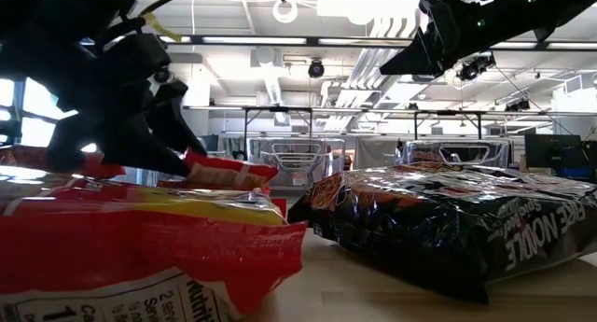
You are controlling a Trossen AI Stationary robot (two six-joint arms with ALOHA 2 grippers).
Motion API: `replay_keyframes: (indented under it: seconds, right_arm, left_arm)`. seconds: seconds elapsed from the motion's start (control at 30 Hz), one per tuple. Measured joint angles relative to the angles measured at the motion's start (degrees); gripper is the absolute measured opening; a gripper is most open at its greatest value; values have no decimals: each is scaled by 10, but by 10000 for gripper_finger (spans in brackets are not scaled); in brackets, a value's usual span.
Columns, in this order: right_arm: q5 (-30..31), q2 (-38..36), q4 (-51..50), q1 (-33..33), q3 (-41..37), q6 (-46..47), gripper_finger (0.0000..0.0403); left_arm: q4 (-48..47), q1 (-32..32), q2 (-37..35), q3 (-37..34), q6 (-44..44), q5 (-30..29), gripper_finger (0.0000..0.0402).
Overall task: Sort Maruchan noodles
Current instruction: Put the red noodle pack into the middle transparent bin
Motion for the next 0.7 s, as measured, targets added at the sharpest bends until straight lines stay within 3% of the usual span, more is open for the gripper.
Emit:
replay_keyframes:
  seconds: [0.3, 0.7]
  right_arm:
    - [0, 0, -1, 0, 0, 0, 0]
    - [-3, 0, -3, 0, 0, 11, 0]
  left_arm:
    - [-1, 0, 27, 23, -1, -24, 170]
    - [-1, 1, 27, 60, -24, -12, 7]
